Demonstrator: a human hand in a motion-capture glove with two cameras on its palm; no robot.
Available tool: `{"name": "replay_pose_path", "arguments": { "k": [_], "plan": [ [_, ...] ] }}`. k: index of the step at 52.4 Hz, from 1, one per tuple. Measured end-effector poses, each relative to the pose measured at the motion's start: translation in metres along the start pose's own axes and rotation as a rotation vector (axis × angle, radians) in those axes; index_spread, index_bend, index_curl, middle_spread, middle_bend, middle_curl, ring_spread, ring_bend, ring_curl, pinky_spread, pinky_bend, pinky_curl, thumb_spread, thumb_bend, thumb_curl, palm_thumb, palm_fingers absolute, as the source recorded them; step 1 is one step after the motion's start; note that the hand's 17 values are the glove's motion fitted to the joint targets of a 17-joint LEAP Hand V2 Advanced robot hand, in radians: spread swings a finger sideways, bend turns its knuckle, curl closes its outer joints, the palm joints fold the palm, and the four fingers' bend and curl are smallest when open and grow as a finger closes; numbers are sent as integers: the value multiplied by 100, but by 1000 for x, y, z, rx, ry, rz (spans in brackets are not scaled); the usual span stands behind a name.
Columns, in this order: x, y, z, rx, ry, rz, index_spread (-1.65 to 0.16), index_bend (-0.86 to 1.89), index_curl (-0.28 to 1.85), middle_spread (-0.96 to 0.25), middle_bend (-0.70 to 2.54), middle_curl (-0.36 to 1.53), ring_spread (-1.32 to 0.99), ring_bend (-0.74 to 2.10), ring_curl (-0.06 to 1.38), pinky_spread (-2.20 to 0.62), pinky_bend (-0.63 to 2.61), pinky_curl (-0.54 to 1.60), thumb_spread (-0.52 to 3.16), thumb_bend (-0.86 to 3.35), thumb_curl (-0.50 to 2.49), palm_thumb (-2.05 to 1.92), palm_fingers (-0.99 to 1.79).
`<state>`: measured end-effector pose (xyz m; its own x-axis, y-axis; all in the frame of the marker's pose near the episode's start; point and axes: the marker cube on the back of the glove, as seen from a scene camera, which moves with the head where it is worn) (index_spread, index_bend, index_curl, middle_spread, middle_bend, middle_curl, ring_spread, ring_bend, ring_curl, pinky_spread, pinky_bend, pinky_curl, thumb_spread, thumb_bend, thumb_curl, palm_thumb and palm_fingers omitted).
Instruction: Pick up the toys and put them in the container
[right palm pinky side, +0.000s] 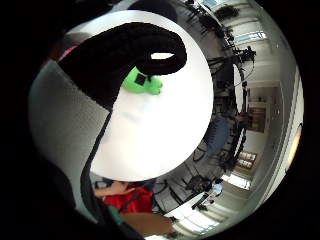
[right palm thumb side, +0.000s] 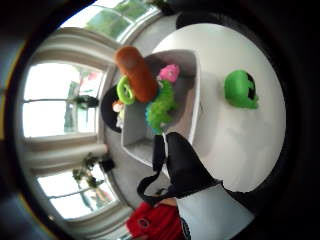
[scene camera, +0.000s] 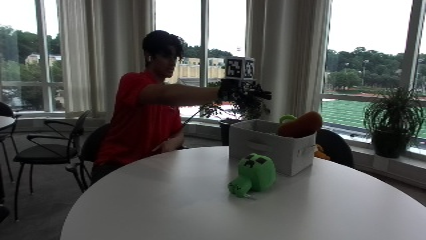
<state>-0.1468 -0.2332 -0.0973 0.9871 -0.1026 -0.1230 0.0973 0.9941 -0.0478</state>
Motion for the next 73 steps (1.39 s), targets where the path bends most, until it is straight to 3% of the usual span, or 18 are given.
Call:
{"name": "replay_pose_path", "arguments": {
  "k": [20,47,59,70,71,73],
  "plan": [
    [107,-33,63,-71,-5,111,-40,14,27,-7,11,18,1,62,29,6,136,32,117,-2,40,5,-17],
    [101,-88,151,-94,1,124,-38,12,22,-6,11,16,1,55,27,8,135,33,113,-3,37,3,-20],
    [100,-105,206,-268,57,127,-37,7,18,-4,10,17,2,54,27,7,146,35,106,-3,35,0,-19],
    [95,-109,212,-282,197,103,-38,12,18,-5,18,18,2,63,30,3,141,34,109,2,37,16,-8],
    [96,-109,212,-279,195,102,-38,14,19,-3,9,16,3,57,28,4,147,36,109,0,36,14,-18],
    [98,-110,212,-269,185,97,-39,12,18,-6,20,19,1,67,30,2,138,34,110,2,37,19,-5]
  ]
}}
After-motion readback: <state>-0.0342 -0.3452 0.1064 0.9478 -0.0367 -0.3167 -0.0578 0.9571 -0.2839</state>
